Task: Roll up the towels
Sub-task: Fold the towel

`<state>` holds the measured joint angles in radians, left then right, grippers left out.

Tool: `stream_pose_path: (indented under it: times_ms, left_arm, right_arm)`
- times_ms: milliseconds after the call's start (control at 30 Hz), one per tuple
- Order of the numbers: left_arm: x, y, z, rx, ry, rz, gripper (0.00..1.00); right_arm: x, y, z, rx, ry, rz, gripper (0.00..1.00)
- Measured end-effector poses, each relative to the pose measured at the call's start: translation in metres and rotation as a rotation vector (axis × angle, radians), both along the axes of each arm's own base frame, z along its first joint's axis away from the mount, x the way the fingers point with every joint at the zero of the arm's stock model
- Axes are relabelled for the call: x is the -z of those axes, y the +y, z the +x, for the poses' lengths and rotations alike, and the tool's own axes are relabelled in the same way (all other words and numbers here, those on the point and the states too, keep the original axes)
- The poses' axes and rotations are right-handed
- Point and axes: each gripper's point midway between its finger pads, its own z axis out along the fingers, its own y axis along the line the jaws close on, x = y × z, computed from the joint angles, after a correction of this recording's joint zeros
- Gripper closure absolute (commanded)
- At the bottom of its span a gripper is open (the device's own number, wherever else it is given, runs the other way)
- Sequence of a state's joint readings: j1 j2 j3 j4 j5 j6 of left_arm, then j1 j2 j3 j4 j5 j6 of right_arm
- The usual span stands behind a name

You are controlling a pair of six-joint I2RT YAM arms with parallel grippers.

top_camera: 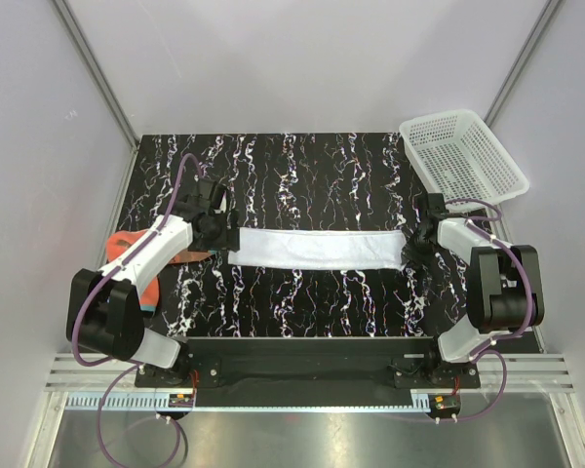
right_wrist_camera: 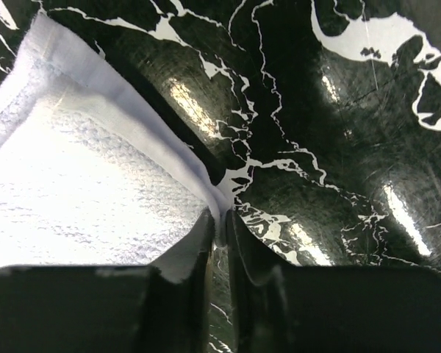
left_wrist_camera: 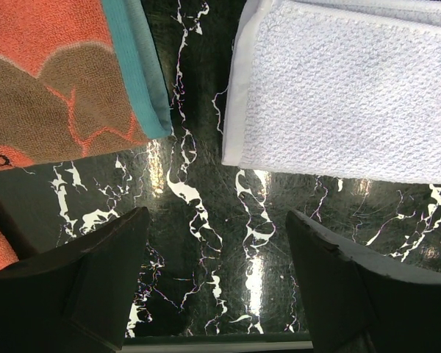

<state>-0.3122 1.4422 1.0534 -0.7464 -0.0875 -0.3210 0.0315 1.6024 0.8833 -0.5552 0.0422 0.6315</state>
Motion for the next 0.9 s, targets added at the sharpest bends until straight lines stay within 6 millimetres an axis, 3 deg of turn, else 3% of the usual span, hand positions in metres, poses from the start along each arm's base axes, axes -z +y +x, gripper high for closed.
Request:
stream_pose_path:
  times_ms: [200,333,533,667,900]
  left_arm:
    - [0.001,0.000,0.000,0.001,0.002,0.002,0.21]
    - [0.002,0.000,0.000,0.002,0.008,0.004,0.21]
    - [0.004,-0.003,-0.001,0.010,0.012,0.003,0.21]
    - [0.004,-0.005,-0.002,0.018,0.014,-0.001,0.21]
    - [0.004,-0.009,-0.003,0.028,0.016,-0.008,0.21]
  right_arm:
    - [-0.001,-0.004,0.000,0.006,0.000,-0.007,0.94]
    - [-0.007,-0.020,-0.007,0.018,0.027,-0.086,0.96]
    - [-0.044,-0.045,-0.004,0.031,-0.009,-0.215,1.00]
    - [-0.070,-0.046,0.006,0.035,-0.072,-0.223,1.00]
    - [-0.088,-0.027,0.016,-0.012,-0.109,-0.167,1.00]
